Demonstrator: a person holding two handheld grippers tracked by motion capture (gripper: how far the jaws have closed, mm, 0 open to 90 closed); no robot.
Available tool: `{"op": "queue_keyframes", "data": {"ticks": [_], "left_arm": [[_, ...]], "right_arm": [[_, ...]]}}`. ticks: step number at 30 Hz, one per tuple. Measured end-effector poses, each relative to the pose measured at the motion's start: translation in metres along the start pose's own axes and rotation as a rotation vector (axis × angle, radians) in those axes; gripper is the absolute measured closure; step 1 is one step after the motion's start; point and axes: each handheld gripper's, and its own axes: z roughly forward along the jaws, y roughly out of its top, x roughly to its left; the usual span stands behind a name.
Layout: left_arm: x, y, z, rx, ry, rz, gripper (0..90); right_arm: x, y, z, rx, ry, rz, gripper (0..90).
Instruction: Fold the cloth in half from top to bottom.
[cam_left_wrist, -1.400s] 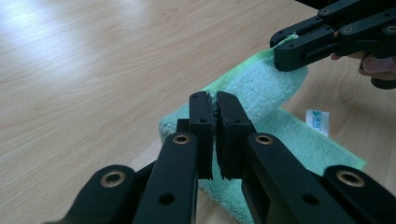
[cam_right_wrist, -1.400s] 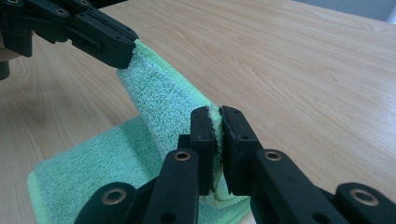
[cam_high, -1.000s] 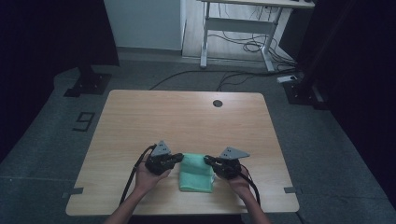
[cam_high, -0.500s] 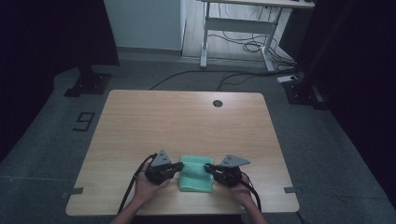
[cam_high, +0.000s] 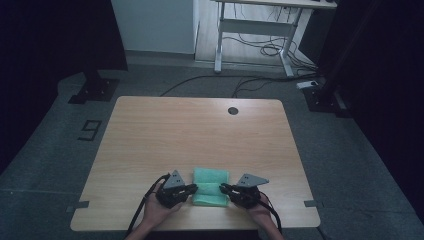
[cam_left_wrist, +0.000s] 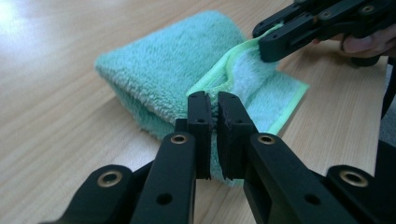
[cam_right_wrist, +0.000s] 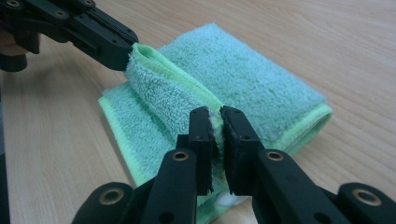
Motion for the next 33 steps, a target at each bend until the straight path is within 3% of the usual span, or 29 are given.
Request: {"op": "queue_keyframes", "data": {"ticks": [10, 15, 20, 25, 28, 33], "left_arm": [[-0.002, -0.012, 0.004, 0.032, 0.007, 0.001, 82.5], [0.0, -0.014, 0.003, 0.047, -0.005, -0.008, 75.5], [0.001, -0.007, -0.01, -0.009, -0.023, -0.03, 60.0], [0.005, 0.01, -0.02, -0.066, -0.034, -0.034, 54.9], [0.008, 0.017, -0.012, -0.043, -0.028, -0.039, 54.9], [0.009, 0.014, 0.011, 0.031, -0.029, -0.042, 55.7]], "right_arm": [[0.006, -0.009, -0.004, 0.009, 0.025, -0.008, 78.6], [0.012, -0.011, -0.008, 0.02, 0.049, -0.037, 68.1], [0.017, -0.005, -0.02, -0.029, 0.053, -0.048, 59.3], [0.013, 0.007, -0.025, -0.057, 0.015, -0.041, 57.6], [0.008, 0.011, -0.014, -0.031, 0.003, -0.028, 56.0], [0.008, 0.011, 0.006, 0.012, 0.002, -0.005, 51.6]]}}
